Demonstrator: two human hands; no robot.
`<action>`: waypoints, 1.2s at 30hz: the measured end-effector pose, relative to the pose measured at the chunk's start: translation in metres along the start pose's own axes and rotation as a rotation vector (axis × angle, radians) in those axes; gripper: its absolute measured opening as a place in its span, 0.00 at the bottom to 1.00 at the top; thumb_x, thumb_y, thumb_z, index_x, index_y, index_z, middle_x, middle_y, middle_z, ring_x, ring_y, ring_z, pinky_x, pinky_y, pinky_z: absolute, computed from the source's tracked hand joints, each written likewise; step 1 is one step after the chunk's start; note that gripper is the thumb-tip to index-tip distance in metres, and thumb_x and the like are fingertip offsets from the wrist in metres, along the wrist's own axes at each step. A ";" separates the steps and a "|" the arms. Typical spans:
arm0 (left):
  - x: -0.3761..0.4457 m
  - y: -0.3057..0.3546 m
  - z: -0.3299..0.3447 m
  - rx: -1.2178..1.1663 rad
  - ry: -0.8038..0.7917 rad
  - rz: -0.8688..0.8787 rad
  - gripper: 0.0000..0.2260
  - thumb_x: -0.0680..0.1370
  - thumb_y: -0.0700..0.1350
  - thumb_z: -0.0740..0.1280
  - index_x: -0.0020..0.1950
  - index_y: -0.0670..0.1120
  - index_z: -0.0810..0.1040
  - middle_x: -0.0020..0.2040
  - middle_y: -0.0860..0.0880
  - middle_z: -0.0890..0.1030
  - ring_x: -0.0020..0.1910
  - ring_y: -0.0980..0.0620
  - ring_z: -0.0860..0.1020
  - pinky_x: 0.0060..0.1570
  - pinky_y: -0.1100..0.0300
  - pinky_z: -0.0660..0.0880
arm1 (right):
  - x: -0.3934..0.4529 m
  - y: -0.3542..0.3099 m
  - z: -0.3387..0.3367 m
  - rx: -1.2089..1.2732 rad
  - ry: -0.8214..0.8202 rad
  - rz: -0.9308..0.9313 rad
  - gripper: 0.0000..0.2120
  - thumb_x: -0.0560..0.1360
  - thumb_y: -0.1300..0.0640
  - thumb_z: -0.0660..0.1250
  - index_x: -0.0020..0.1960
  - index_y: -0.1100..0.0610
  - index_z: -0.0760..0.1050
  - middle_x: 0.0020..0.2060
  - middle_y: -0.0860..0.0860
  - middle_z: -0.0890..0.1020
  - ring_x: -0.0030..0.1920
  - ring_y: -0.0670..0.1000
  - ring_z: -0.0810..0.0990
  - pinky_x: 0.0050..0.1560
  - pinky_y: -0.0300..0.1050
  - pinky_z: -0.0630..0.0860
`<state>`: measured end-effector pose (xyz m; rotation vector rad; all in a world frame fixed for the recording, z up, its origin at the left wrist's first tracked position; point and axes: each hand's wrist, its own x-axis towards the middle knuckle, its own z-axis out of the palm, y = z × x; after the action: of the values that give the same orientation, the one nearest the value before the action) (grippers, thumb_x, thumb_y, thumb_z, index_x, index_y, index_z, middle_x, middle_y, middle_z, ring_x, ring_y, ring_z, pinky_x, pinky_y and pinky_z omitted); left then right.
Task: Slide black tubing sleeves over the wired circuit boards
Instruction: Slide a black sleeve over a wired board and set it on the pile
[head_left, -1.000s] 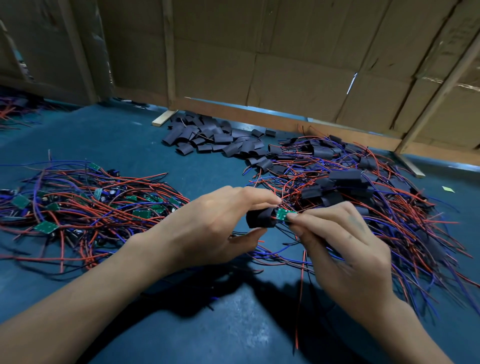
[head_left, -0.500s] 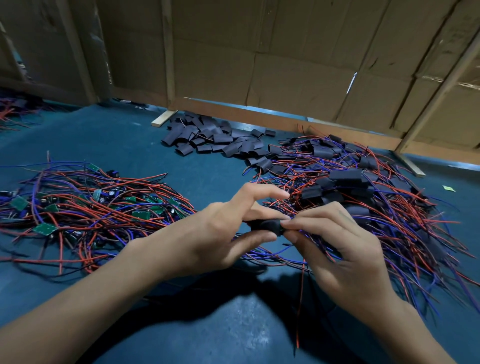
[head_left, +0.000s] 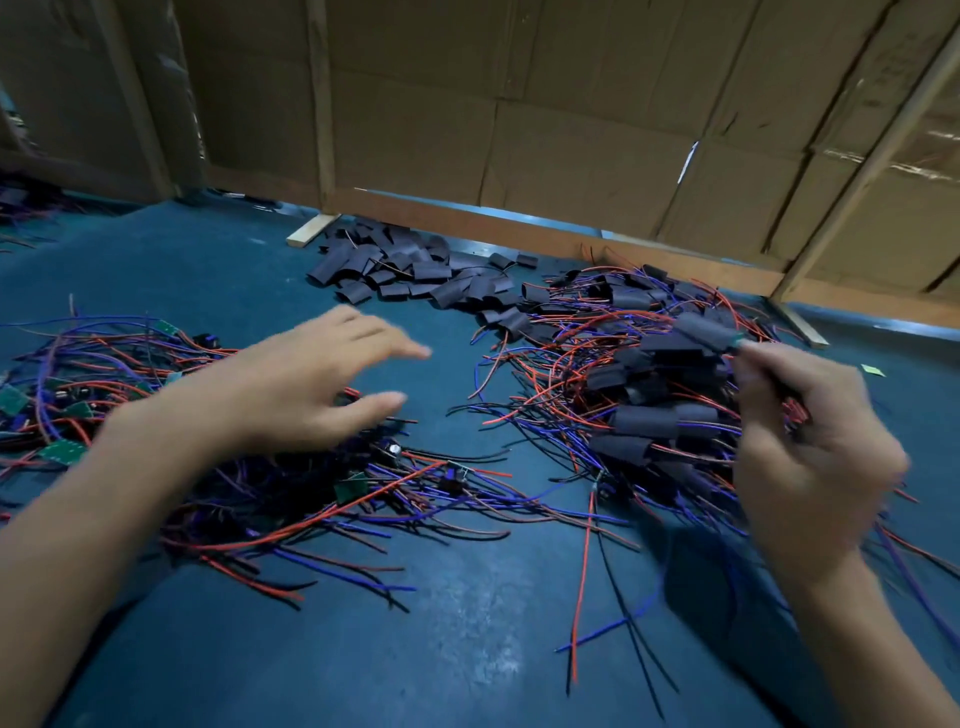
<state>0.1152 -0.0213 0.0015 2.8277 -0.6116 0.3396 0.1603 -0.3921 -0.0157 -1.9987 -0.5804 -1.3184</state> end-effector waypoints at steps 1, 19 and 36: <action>-0.003 -0.010 -0.002 -0.011 -0.096 -0.042 0.20 0.80 0.60 0.62 0.71 0.59 0.72 0.64 0.59 0.76 0.66 0.56 0.69 0.68 0.59 0.66 | 0.002 0.011 -0.002 -0.066 -0.044 0.016 0.07 0.81 0.64 0.68 0.56 0.60 0.83 0.51 0.50 0.83 0.52 0.51 0.80 0.58 0.46 0.74; 0.003 0.013 0.013 -0.023 0.048 0.210 0.07 0.79 0.53 0.70 0.54 0.53 0.82 0.57 0.56 0.76 0.57 0.52 0.73 0.58 0.48 0.72 | -0.016 -0.030 0.019 0.038 -0.174 -0.062 0.11 0.73 0.68 0.66 0.52 0.59 0.83 0.49 0.54 0.83 0.53 0.58 0.79 0.55 0.61 0.73; 0.039 0.025 0.030 -0.090 0.492 0.015 0.18 0.80 0.57 0.63 0.65 0.47 0.76 0.61 0.50 0.78 0.61 0.48 0.76 0.61 0.49 0.69 | -0.041 -0.054 0.042 0.424 -0.490 0.183 0.11 0.78 0.58 0.69 0.61 0.54 0.79 0.47 0.40 0.81 0.43 0.45 0.82 0.47 0.36 0.74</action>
<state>0.1442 -0.0659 -0.0124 2.5101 -0.5206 0.9444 0.1339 -0.3250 -0.0499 -1.9508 -0.8004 -0.5310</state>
